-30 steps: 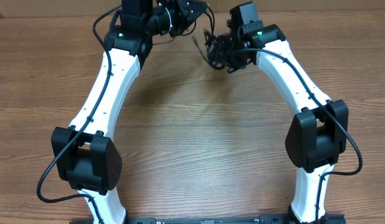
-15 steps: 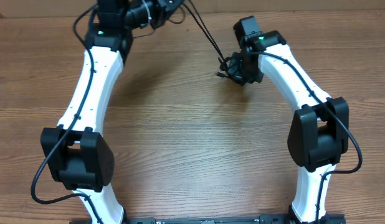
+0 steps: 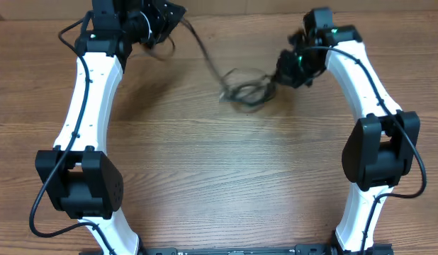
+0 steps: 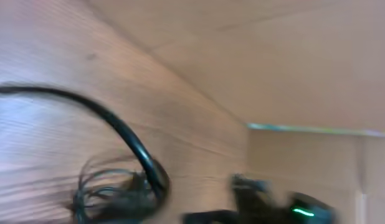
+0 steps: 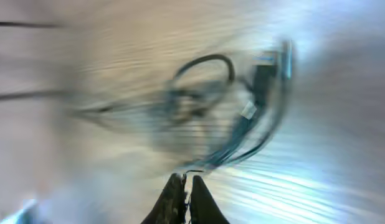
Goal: Untangle cables
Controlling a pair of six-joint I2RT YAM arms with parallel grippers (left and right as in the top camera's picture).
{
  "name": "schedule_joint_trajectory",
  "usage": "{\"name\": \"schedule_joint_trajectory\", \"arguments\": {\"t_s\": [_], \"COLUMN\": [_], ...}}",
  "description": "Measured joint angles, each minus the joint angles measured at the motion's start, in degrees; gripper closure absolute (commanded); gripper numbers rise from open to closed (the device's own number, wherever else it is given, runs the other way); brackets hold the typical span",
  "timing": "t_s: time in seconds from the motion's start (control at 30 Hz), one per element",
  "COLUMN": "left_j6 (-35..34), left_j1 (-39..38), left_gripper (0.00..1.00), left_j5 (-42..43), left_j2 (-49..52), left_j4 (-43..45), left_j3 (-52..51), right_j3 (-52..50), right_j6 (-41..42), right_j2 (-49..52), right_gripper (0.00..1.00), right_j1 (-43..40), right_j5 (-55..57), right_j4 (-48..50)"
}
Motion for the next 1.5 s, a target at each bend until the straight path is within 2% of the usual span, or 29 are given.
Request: {"name": "schedule_joint_trajectory", "arguments": {"t_s": [0.07,0.17,0.27,0.33,0.53,0.67,0.73,0.83,0.9,0.93,0.97,1.07,1.13,1.33,1.5], "left_j6": [1.03,2.89,3.89,4.52,5.75,7.52,7.17,2.08,-2.97,-7.76,-9.97,-17.57,-19.93,-20.98,-16.09], "left_j1": [-1.46,-3.65,-5.77,-7.13,-9.92,-11.93,-13.46,-15.69,-16.81,-17.66,-17.99,-18.43,-18.43,-18.29,-18.58], "left_gripper": [0.00,0.00,0.00,0.00,0.03,0.00,0.00,0.00,0.00,0.01,0.05,0.39,0.57,0.93,0.96], "left_j5": [-3.78,-6.05,-7.34,-7.98,-9.20,-9.44,-9.49,-9.38,-9.14,-8.79,-8.52,-8.15,-8.96,-13.68,-16.48], "left_j2": [0.00,0.00,0.00,0.00,0.44,3.10,5.18,8.28,9.99,11.37,11.98,14.29,15.98,18.49,18.49], "left_j4": [-2.93,-4.26,-5.68,-7.26,-10.95,-13.51,-14.45,-14.69,-14.78,-14.82,-14.84,-13.86,-10.73,-2.05,-0.50], "left_j3": [0.00,0.00,0.02,0.04,0.17,0.74,0.76,0.76,0.76,0.76,0.76,0.76,0.76,0.76,0.83], "right_j3": [3.69,5.68,5.90,5.88,4.04,3.08,3.08,3.08,3.08,3.08,3.08,3.08,3.08,3.08,3.08], "right_j6": [-2.10,-3.45,-4.28,-4.31,-4.17,-3.50,-3.15,-2.45,-1.22,-0.33,0.07,0.66,0.85,1.22,1.57], "right_j2": [-0.11,-0.66,-1.16,-1.16,-1.16,-1.16,-1.16,-1.16,-1.16,-1.16,-1.16,-1.16,-1.16,-1.16,-1.16], "right_gripper": [0.96,0.93,0.69,0.60,0.57,0.50,0.50,0.49,0.50,0.50,0.50,0.50,0.51,0.53,0.62], "right_j1": [0.17,0.33,0.44,0.66,2.67,3.89,3.87,3.15,2.34,1.22,0.50,-1.46,-2.25,-2.84,-2.84], "right_j5": [-7.48,-12.31,-10.45,-6.19,6.03,9.20,10.10,13.03,15.45,17.29,17.97,19.32,19.82,20.35,20.31], "right_j4": [0.87,1.53,-0.09,-2.01,-3.23,-2.60,-2.45,-3.87,-5.09,-5.86,-6.12,-7.19,-7.74,-8.35,-8.46]}}
